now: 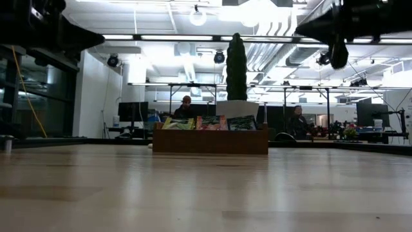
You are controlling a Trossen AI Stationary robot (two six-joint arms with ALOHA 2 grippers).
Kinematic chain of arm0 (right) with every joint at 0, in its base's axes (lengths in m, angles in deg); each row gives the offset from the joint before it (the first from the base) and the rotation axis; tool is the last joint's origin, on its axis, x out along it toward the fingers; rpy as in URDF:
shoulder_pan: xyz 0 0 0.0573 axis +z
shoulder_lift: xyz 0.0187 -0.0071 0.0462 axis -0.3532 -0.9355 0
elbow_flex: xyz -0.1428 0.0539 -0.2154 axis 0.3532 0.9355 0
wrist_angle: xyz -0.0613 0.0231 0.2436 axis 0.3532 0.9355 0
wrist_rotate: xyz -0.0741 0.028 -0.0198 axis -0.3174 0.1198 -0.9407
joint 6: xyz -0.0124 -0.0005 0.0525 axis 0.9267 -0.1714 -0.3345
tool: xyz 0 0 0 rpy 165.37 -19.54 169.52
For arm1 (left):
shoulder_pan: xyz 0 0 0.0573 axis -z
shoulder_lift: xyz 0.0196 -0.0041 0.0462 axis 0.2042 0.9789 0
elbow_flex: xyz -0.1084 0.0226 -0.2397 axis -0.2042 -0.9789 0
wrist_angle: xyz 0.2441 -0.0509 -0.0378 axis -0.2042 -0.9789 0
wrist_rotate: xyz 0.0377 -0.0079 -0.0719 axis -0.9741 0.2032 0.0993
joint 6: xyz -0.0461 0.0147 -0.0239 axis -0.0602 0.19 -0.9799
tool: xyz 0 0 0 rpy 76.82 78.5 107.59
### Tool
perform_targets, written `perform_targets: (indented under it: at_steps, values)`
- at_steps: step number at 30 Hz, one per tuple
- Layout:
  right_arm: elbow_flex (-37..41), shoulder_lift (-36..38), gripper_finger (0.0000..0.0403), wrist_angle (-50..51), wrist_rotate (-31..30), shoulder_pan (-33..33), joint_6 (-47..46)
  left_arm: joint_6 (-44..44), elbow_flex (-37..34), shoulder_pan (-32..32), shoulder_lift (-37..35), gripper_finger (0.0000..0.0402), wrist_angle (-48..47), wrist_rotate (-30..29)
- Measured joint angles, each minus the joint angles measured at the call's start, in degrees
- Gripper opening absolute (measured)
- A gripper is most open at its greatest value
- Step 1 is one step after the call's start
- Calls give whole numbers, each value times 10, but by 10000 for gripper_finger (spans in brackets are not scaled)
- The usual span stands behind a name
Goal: Pick & Place Tea
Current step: Return to Home Position
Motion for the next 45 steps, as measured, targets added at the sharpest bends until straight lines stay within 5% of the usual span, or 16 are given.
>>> perform_targets:
  at_steps: [10, 18, 24, 31, 37, 45]
  values:
    - [163, 61, 1, -194, -28, 1, -33, 24, 3, 0, -1, 0, 0, -60]
    - [165, 173, 0, -133, -41, 1, 29, 29, 3, 0, -1, 0, 2, -88]
    - [165, 301, 0, 9, -42, 1, 32, 35, 3, 0, -1, 0, 2, -112]
    - [163, 300, 0, 43, -33, 1, 48, 46, -17, 0, -1, 0, 37, -82]
    - [163, 299, 0, 54, -31, 1, 58, 43, -86, 0, 0, 0, 218, 4]
    - [163, 299, 4, 48, -32, 2, 57, 133, -85, 0, -1, 0, 175, -2]
